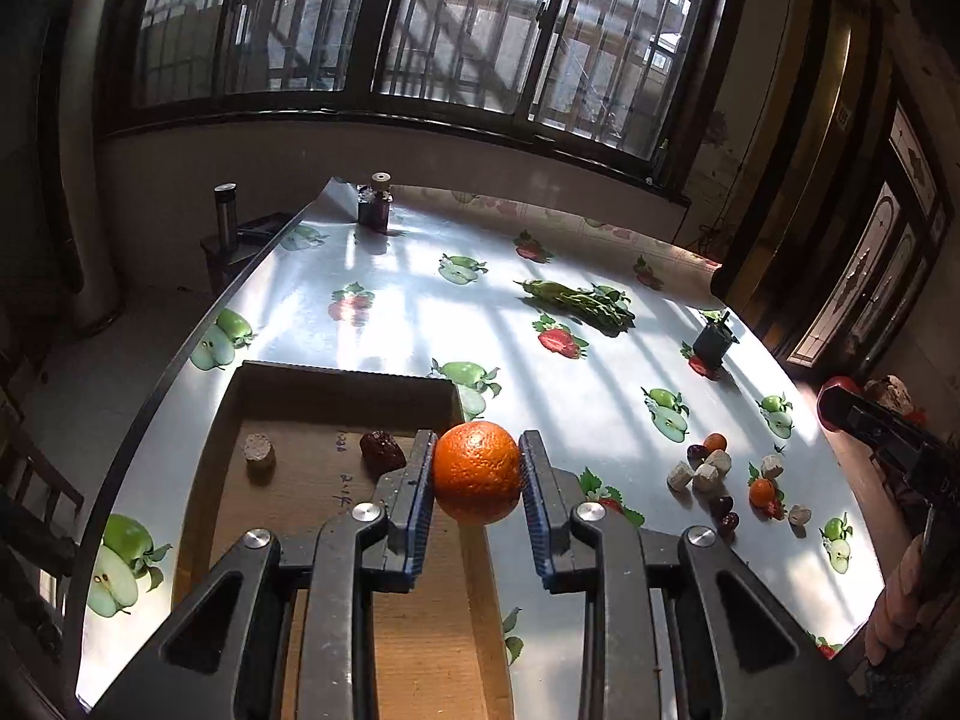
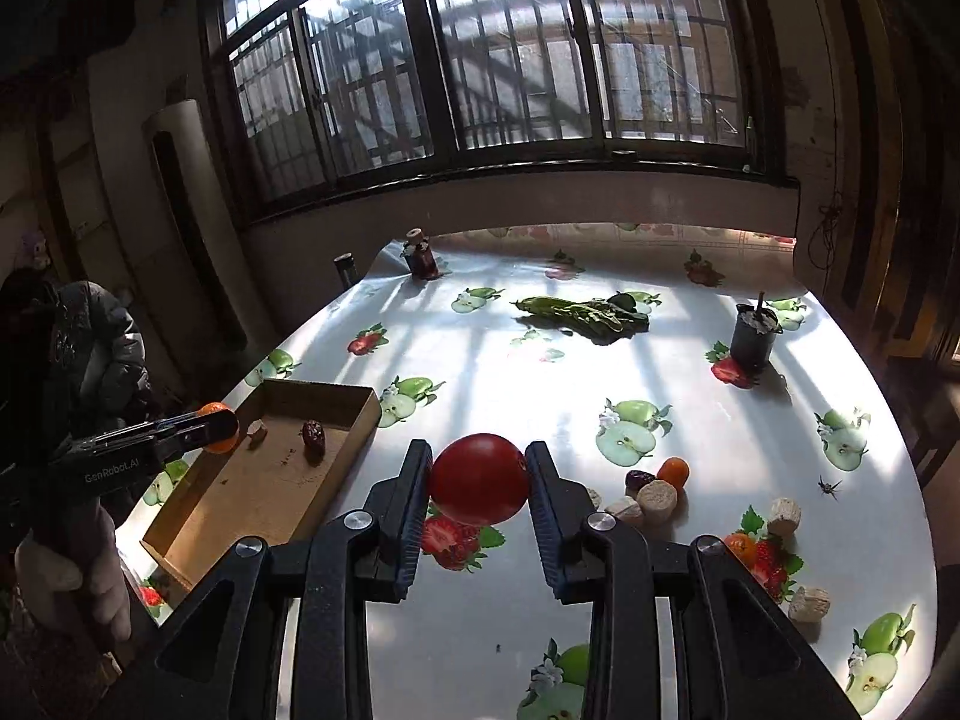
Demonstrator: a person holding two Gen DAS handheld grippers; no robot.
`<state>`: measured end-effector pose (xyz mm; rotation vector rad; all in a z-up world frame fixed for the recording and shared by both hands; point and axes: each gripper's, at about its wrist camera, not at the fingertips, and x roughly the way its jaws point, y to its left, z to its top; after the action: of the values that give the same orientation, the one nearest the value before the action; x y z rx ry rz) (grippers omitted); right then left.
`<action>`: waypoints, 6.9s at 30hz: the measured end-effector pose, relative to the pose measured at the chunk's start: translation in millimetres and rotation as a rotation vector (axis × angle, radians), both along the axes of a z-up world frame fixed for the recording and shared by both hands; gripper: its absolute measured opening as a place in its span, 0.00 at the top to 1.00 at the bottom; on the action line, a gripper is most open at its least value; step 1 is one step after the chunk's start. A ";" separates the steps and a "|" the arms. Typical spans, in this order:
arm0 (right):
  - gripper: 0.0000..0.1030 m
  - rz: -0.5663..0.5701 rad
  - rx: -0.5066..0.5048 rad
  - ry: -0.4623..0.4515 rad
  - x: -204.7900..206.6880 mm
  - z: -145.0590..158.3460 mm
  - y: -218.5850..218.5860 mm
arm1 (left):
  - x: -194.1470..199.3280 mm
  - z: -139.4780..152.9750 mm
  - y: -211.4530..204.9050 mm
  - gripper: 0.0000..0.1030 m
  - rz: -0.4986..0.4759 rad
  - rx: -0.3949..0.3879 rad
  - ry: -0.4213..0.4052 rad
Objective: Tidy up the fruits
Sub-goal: 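Carry the orange and tomato into the box and open both tools, then move both open tools back to the fruit cluster, then grasp a dark red date with the left tool while the right tool grasps a beige cylinder, then carry the date and beige cylinder into the box and open both tools, then move both open tools back to the fruit cluster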
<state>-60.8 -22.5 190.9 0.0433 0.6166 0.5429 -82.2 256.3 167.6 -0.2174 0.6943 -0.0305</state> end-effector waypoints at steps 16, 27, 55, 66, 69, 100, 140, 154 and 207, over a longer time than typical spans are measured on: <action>0.66 0.239 -0.167 0.292 80.5 -137.6 228.6 | 70.5 -132.9 103.4 0.74 0.203 -0.042 0.347; 0.52 0.257 -0.164 0.291 90.6 -158.8 249.1 | 57.6 -126.5 116.6 0.68 0.255 -0.099 0.309; 0.32 -0.377 0.011 0.108 -16.0 -97.0 -128.1 | -33.6 -48.4 -97.0 0.19 0.072 0.099 0.072; 0.32 -0.608 0.013 0.189 0.8 -111.2 -258.3 | -10.7 -75.2 -160.8 0.19 -0.098 0.064 0.149; 0.32 -0.597 -0.037 0.234 16.4 -128.9 -256.3 | -3.6 -84.9 -182.2 0.19 -0.142 0.079 0.163; 0.67 -0.517 -0.165 0.286 44.9 -179.1 -215.5 | 63.5 -159.0 -331.1 0.74 -0.429 0.232 0.193; 0.67 0.236 -0.133 0.190 25.6 -99.4 159.2 | 3.5 -134.9 96.7 0.74 0.334 0.037 0.327; 0.67 0.299 -0.298 0.255 35.4 -178.4 248.9 | 10.0 -140.7 114.4 0.67 0.330 -0.045 0.316; 0.32 -0.173 0.095 0.166 -19.4 -113.5 -17.4 | -44.2 -51.4 -71.9 0.23 0.248 0.292 0.050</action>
<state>-80.2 -39.8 77.4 0.2306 0.7407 0.4031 -126.3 184.4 116.1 -0.0224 0.7089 0.3124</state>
